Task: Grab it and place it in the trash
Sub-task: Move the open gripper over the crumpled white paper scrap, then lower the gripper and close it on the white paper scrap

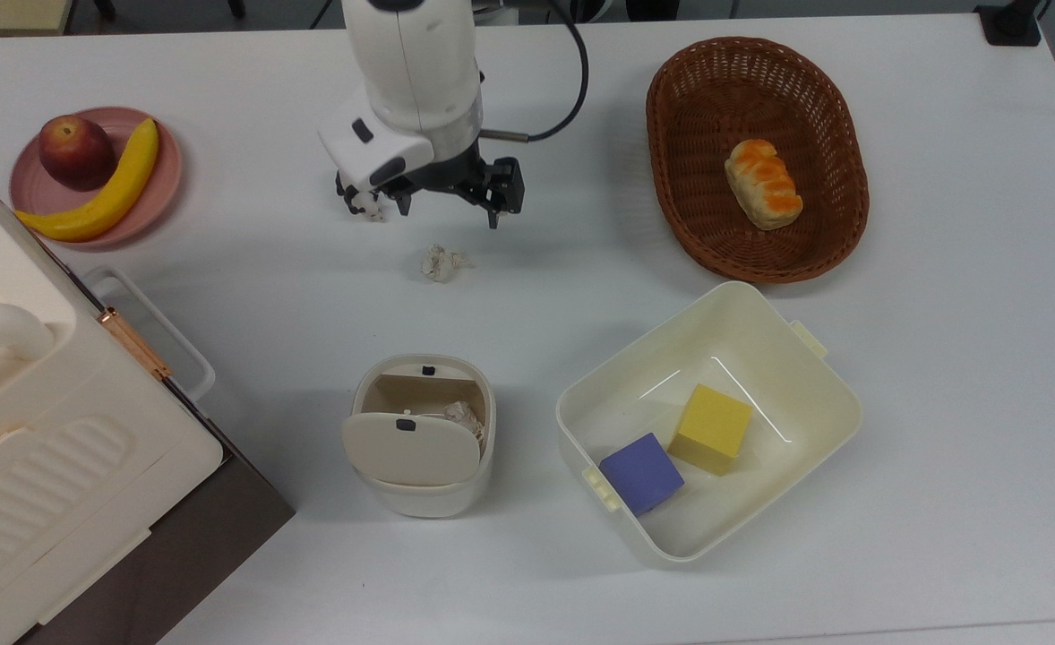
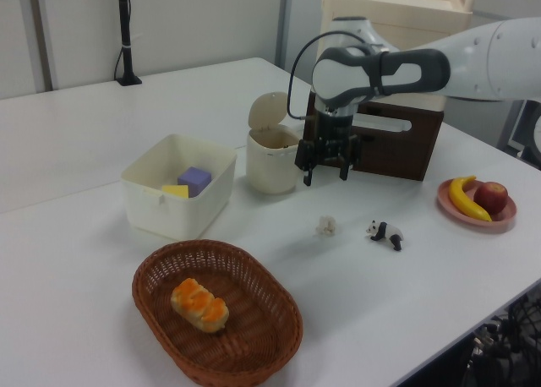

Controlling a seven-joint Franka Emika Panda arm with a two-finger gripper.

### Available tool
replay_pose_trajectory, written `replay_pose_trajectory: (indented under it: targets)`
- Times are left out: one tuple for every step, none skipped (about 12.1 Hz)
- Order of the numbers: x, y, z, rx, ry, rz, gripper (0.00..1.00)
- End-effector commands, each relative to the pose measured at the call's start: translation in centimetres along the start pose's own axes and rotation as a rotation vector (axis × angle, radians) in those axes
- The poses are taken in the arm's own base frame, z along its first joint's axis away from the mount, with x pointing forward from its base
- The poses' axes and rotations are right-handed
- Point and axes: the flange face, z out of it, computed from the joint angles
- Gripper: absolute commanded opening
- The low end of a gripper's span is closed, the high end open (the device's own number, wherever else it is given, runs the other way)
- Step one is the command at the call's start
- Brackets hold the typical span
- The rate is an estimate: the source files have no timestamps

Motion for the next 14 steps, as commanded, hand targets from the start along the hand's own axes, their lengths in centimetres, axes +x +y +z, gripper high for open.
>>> replay_pose_trajectory:
  targets:
    - [0.7,0.0,3.4,-0.017,-0.027,0.014,1.0]
    - [0.8,0.0,3.9,-0.017,-0.026,0.014,1.0]
    - [0.9,0.0,4.6,-0.018,-0.033,0.014,1.0]
    - [1.0,0.0,5.1,-0.02,-0.041,0.014,1.0]
    - [1.1,0.0,5.6,-0.021,-0.049,0.013,1.0]
    - [1.1,0.0,6.0,-0.025,-0.054,0.01,1.0]
    - [1.2,0.0,6.7,-0.031,-0.064,0.007,1.0]
    - [1.3,0.1,7.3,-0.043,-0.071,0.002,1.0]
    - [1.4,0.2,8.2,-0.054,-0.083,-0.002,1.0]
    - [1.6,0.1,8.5,-0.053,-0.071,-0.003,1.0]
    - [1.8,0.1,9.1,-0.054,-0.071,-0.006,1.0]
    - [1.9,0.1,9.5,-0.057,-0.074,-0.007,1.0]
    - [1.9,0.2,9.8,-0.076,-0.076,-0.016,1.0]
    - [1.7,0.3,10.4,-0.083,-0.087,-0.019,1.0]
